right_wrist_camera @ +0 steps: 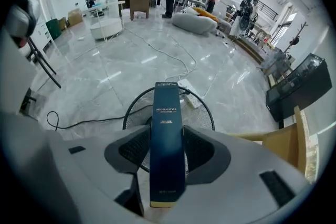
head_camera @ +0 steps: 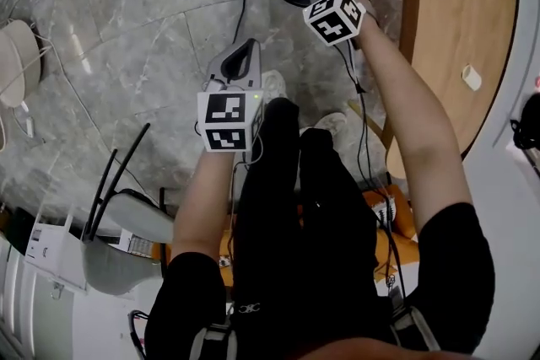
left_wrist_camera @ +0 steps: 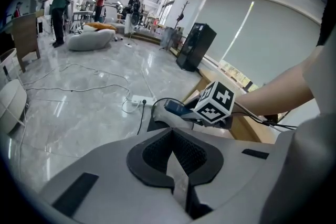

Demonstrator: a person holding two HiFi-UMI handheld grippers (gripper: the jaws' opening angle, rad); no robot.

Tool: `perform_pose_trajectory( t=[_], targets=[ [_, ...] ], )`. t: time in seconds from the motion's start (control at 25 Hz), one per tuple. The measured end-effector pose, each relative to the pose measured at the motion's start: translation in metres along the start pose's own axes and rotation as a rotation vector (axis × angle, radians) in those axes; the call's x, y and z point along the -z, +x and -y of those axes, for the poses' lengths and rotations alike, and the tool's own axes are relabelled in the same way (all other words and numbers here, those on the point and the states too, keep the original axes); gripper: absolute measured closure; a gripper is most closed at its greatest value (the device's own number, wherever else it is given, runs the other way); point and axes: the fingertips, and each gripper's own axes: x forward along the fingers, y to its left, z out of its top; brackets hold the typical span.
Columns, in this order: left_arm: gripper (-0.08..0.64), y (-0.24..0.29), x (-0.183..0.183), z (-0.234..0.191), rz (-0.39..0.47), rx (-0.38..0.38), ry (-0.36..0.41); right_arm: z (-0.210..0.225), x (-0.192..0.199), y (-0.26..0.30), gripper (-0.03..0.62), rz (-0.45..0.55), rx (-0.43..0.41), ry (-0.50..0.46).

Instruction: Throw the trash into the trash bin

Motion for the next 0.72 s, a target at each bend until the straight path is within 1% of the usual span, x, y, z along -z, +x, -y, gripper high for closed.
perform_pose_trajectory(
  t=[0.16,0.24,0.32,0.4,0.52,0.56,0.68,0.72],
  targets=[
    [0.548,-0.001,0.011,-0.011,-0.015,-0.002,-0.004,-0.010,0.001,0.022,0.397,-0.026,0.028,-0.052],
    [0.548,-0.001,0.016,-0.015,-0.026,-0.001,0.000,-0.010,0.002,0.029,0.397,-0.020,0.040,-0.047],
    [0.548,0.001,0.022,-0.018,-0.036,0.000,0.005,-0.008,-0.004,0.031,0.373,0.021,0.038,0.005],
    [0.548,0.003,0.025,-0.019,-0.041,0.002,0.009,-0.003,-0.011,0.027,0.354,0.071,0.039,0.081],
    [0.548,0.005,0.027,-0.017,-0.047,0.004,0.007,0.002,-0.013,0.013,0.356,0.114,0.045,0.200],
    [0.548,0.006,0.026,-0.015,-0.047,0.006,0.005,0.003,-0.011,0.008,0.389,0.125,0.050,0.236],
    [0.548,0.011,0.022,-0.010,-0.043,0.008,0.002,0.006,-0.006,-0.017,0.563,0.180,0.085,0.358],
    [0.548,0.013,0.020,-0.008,-0.044,0.006,0.004,0.008,-0.005,-0.028,0.572,0.207,0.098,0.416]
  ],
)
